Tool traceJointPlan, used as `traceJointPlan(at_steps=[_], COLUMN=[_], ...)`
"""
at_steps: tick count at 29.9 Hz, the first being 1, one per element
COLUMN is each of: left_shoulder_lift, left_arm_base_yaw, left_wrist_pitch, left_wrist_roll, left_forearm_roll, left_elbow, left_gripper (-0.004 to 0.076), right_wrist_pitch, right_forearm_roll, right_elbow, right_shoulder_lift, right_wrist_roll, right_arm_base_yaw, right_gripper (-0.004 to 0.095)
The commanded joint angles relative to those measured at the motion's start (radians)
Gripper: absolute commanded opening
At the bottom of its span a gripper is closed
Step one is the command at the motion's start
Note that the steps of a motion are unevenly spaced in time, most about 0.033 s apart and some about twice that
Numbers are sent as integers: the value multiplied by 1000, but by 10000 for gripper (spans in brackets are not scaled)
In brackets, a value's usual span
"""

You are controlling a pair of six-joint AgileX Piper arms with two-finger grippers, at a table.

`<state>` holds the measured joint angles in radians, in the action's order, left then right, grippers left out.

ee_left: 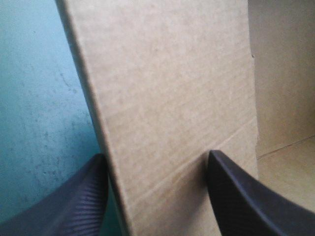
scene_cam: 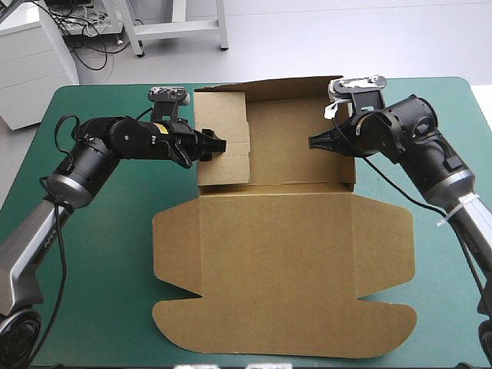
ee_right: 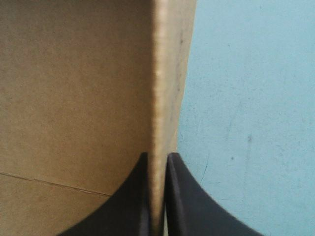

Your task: Fold the box

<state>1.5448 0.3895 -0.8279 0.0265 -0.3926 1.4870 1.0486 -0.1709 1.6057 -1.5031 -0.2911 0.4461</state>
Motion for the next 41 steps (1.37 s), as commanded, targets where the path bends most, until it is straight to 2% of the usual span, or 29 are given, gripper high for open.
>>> traceJointPlan(at_steps=[1, 24, 27, 31, 41], left_shoulder_lift=[-15, -11, -11, -13, -29], left_arm_base_yaw=[13, 13, 13, 13, 13], left_wrist_pitch=[72, 108, 108, 108, 86], left_wrist_roll=[-5, 8, 11, 11, 16], left_forearm_roll=[-52, -66, -66, -66, -51], left_elbow=[29, 29, 29, 29, 31], left_gripper=[415, 409, 315, -24, -32], right_wrist_pitch=[-83, -82, -82, -82, -80], right_forearm_roll=[77, 86, 79, 79, 67], right_elbow=[28, 28, 28, 28, 28], right_shoulder_lift=[41, 108, 108, 108, 108], right_wrist_roll=[16, 35, 35, 35, 35], right_arm_base_yaw=[21, 21, 21, 21, 21], right_gripper=[-8, -8, -8, -8, -8])
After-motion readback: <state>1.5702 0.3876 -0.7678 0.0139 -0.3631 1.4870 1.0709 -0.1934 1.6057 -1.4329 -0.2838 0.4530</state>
